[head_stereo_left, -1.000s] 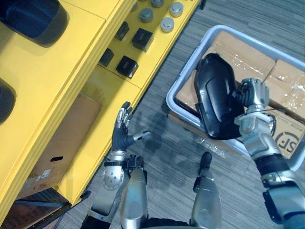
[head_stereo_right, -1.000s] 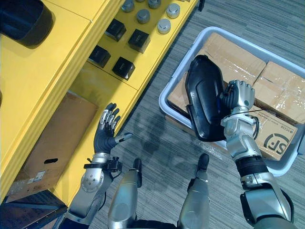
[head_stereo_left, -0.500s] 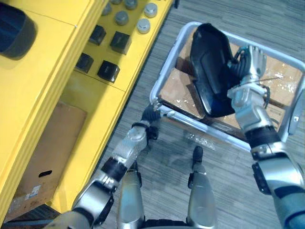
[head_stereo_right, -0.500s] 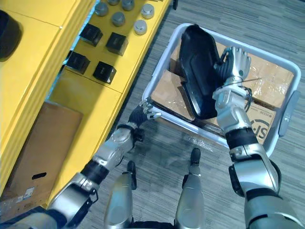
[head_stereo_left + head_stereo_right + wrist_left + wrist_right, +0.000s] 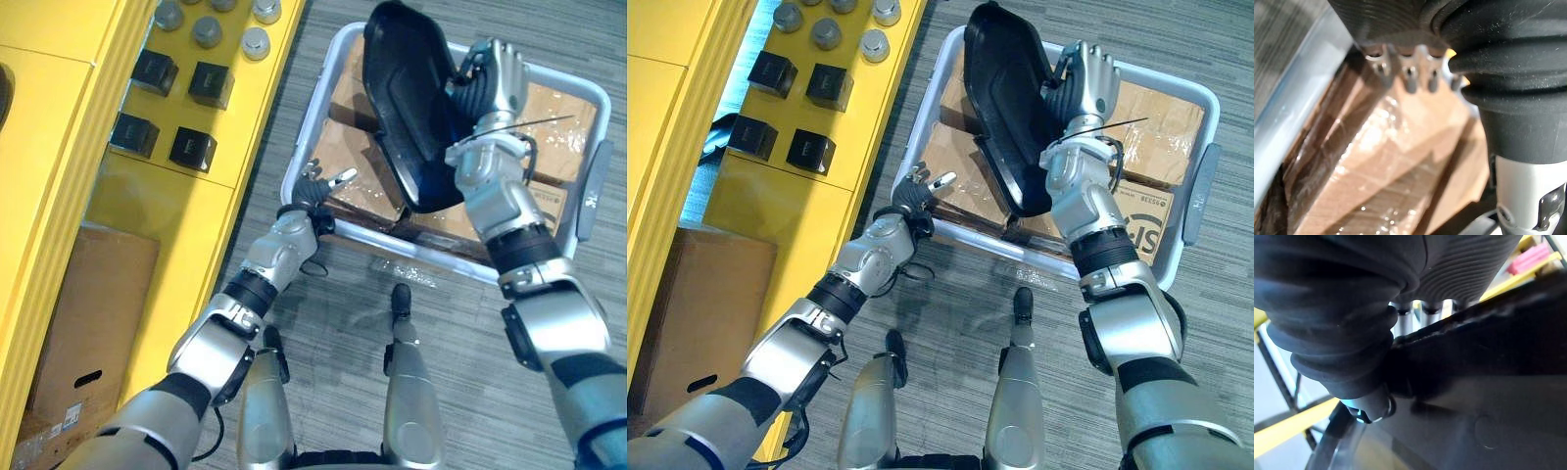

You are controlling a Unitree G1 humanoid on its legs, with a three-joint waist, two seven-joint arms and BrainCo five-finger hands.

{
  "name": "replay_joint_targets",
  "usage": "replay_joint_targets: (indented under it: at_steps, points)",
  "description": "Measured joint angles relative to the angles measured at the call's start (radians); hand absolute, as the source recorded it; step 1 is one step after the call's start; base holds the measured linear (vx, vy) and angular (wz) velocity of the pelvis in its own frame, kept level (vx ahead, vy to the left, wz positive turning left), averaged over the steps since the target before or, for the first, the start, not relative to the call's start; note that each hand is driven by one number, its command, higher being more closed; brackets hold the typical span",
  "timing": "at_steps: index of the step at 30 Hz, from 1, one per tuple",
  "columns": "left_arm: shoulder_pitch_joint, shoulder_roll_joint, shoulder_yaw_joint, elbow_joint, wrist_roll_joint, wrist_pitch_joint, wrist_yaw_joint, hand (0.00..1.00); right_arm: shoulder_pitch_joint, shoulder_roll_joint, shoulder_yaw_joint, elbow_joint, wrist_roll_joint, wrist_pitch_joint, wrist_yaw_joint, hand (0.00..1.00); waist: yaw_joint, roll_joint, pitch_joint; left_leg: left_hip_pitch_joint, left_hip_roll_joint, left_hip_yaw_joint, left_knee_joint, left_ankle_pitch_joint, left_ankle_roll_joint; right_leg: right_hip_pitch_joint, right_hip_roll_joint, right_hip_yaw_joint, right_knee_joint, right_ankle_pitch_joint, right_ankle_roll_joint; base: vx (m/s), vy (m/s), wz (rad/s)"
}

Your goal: Walk over and take plastic housings, then place them on the shelf

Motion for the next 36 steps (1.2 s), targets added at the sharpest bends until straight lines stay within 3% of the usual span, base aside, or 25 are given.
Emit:
replay_joint_targets:
  at_steps: [7,14,19,24,26,27,33,34,35,36]
  points:
    - [-0.064,-0.018,0.004,0.015,-0.049,-0.098,0.026,0.0,-0.009,0.053,0.034,0.0,0.02,-0.019,-0.033,1.0,-0.017,0.0,0.0,0.0,0.001,0.004,-0.001,0.0,0.0,0.001,0.001,0.003,-0.007,0.004,0.0,0.0,0.037,-0.02]
    - [-0.073,-0.057,0.014,0.014,-0.08,-0.177,-0.022,0.0,-0.019,0.085,0.062,0.0,0.059,-0.034,-0.07,1.0,-0.024,0.0,0.0,0.003,0.006,0.009,-0.001,-0.001,-0.001,0.004,0.007,0.009,-0.018,0.011,0.001,0.0,0.021,-0.02]
    - [-0.073,-0.077,0.013,0.013,-0.071,-0.187,-0.047,0.0,-0.019,0.12,0.062,-0.002,0.083,-0.063,-0.093,1.0,-0.024,-0.003,0.002,0.013,0.006,0.015,-0.002,-0.001,-0.002,0.008,0.009,0.017,-0.019,0.011,0.001,-0.01,0.023,-0.03]
    - [-0.073,-0.077,-0.006,0.014,-0.008,-0.148,-0.033,0.0,-0.021,0.135,0.075,-0.03,0.086,-0.068,-0.101,1.0,-0.027,-0.011,0.001,0.021,0.013,0.023,-0.003,-0.007,-0.003,0.024,0.015,0.022,-0.049,0.025,-0.001,-0.01,0.031,-0.06]
    - [-0.073,-0.077,-0.011,0.016,-0.004,-0.148,-0.026,0.0,-0.024,0.145,0.083,-0.051,0.085,-0.069,-0.1,1.0,-0.034,-0.027,0.002,0.02,0.014,0.026,-0.003,-0.007,-0.003,0.024,0.016,0.024,-0.056,0.029,0.0,-0.01,0.03,-0.04]
    - [-0.073,-0.077,-0.011,0.02,-0.005,-0.148,-0.023,1.0,-0.024,0.163,0.083,-0.053,0.085,-0.069,-0.101,1.0,-0.042,-0.041,0.0,0.02,0.014,0.027,-0.003,-0.007,-0.003,0.026,0.016,0.024,-0.064,0.035,-0.002,0.0,0.031,-0.02]
    - [-0.07,-0.077,-0.011,0.066,-0.009,-0.156,-0.023,1.0,-0.024,0.166,0.115,-0.061,0.086,-0.069,-0.102,1.0,-0.052,-0.046,0.0,0.035,0.015,0.034,-0.01,-0.009,-0.004,0.043,0.017,0.026,-0.082,0.041,0.0,0.0,0.028,-0.02]
    - [-0.067,-0.076,-0.01,0.074,-0.011,-0.176,-0.023,1.0,-0.024,0.166,0.118,-0.077,0.086,-0.069,-0.102,1.0,-0.055,-0.046,0.0,0.037,0.015,0.034,-0.011,-0.009,-0.004,0.044,0.017,0.027,-0.083,0.041,0.0,-0.01,0.031,-0.02]
    - [-0.065,-0.074,-0.007,0.075,-0.033,-0.205,-0.022,0.0,-0.024,0.165,0.118,-0.091,0.087,-0.069,-0.106,1.0,-0.057,-0.046,0.0,0.036,0.016,0.034,-0.011,-0.009,-0.004,0.044,0.018,0.026,-0.084,0.041,0.0,0.0,0.0,0.0]
    - [-0.065,-0.073,-0.008,0.075,-0.043,-0.219,-0.024,0.0,-0.024,0.165,0.119,-0.093,0.088,-0.069,-0.108,1.0,-0.058,-0.046,0.0,0.036,0.016,0.034,-0.011,-0.009,-0.004,0.044,0.018,0.026,-0.084,0.041,0.0,-0.02,0.032,0.0]
